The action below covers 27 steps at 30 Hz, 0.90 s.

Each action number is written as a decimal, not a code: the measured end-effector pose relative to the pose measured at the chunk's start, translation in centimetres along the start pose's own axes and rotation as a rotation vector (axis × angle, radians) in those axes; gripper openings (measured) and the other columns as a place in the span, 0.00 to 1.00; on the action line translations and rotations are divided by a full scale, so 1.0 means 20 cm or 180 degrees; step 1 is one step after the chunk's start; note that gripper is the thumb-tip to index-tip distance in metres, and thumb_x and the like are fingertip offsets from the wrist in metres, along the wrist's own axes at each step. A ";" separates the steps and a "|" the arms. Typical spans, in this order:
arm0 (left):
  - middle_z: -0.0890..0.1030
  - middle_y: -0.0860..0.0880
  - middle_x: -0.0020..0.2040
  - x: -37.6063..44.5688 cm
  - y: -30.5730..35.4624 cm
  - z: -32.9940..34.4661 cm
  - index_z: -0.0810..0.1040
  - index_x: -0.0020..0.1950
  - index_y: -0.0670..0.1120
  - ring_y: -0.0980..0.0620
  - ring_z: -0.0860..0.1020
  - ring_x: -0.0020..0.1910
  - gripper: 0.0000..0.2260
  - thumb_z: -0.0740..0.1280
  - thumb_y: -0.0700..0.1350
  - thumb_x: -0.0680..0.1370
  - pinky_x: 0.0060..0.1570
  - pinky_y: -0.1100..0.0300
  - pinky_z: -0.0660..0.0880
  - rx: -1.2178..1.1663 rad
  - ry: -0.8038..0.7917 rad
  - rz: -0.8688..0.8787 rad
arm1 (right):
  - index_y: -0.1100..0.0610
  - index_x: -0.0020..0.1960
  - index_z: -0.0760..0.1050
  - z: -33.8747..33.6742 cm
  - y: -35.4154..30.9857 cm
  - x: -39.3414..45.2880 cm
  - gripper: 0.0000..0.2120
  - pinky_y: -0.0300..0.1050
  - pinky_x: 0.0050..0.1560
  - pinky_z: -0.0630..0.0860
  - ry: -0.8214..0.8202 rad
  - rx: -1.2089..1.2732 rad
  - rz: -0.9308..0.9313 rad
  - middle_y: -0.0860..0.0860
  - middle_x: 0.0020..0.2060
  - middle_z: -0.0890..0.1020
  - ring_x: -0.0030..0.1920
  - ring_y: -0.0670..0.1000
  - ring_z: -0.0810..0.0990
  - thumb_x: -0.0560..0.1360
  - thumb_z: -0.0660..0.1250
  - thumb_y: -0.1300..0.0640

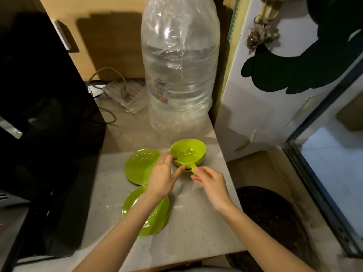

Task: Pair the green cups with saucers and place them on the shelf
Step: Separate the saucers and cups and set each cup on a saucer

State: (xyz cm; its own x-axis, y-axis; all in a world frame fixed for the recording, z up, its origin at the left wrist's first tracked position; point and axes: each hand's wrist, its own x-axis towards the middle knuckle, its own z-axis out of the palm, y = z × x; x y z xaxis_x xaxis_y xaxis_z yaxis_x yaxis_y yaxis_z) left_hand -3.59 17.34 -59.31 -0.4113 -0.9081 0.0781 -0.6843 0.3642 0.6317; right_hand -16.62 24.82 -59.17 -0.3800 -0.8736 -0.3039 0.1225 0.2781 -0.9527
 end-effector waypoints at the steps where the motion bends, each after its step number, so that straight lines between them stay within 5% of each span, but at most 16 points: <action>1: 0.78 0.42 0.54 0.00 0.00 0.00 0.74 0.54 0.39 0.43 0.75 0.55 0.17 0.66 0.51 0.74 0.49 0.60 0.66 -0.0020 0.0019 0.0022 | 0.52 0.43 0.79 0.00 0.00 0.00 0.04 0.49 0.57 0.78 -0.0002 0.0056 0.0010 0.53 0.42 0.83 0.49 0.52 0.83 0.73 0.66 0.55; 9: 0.80 0.43 0.51 0.01 0.01 -0.02 0.76 0.52 0.40 0.44 0.78 0.48 0.16 0.69 0.51 0.72 0.40 0.67 0.62 -0.0288 0.0200 -0.0041 | 0.51 0.41 0.81 0.02 -0.03 0.00 0.04 0.52 0.58 0.78 0.0151 0.0061 -0.0138 0.55 0.42 0.85 0.47 0.50 0.84 0.72 0.68 0.53; 15: 0.77 0.49 0.61 0.01 -0.01 -0.12 0.78 0.49 0.44 0.52 0.75 0.61 0.16 0.73 0.51 0.68 0.53 0.68 0.66 -0.0723 0.0678 -0.0074 | 0.49 0.40 0.82 0.07 -0.08 0.00 0.04 0.55 0.57 0.78 -0.0036 -0.0002 -0.0440 0.55 0.42 0.86 0.48 0.51 0.84 0.72 0.69 0.55; 21: 0.76 0.54 0.37 0.00 -0.13 -0.28 0.76 0.44 0.50 0.54 0.74 0.38 0.19 0.79 0.48 0.58 0.36 0.73 0.69 -0.1742 0.0765 -0.0721 | 0.56 0.41 0.81 0.23 -0.11 0.04 0.06 0.51 0.56 0.78 -0.0524 0.0207 -0.0594 0.54 0.39 0.85 0.48 0.54 0.84 0.73 0.66 0.62; 27: 0.73 0.50 0.58 -0.06 -0.30 -0.32 0.65 0.66 0.46 0.54 0.73 0.58 0.39 0.78 0.35 0.59 0.50 0.79 0.71 -0.2220 0.0870 -0.1038 | 0.50 0.40 0.80 0.36 -0.02 0.08 0.09 0.51 0.56 0.78 -0.0943 -0.0228 -0.0486 0.54 0.41 0.85 0.49 0.53 0.84 0.74 0.65 0.61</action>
State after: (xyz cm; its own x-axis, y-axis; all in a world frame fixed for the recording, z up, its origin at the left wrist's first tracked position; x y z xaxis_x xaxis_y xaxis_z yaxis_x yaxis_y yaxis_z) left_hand 4.76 14.88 -58.28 -0.0332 -0.9974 -0.0643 -0.1752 -0.0576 0.9829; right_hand -10.75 20.41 -59.24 -0.1050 -0.9825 -0.1540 0.0159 0.1532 -0.9881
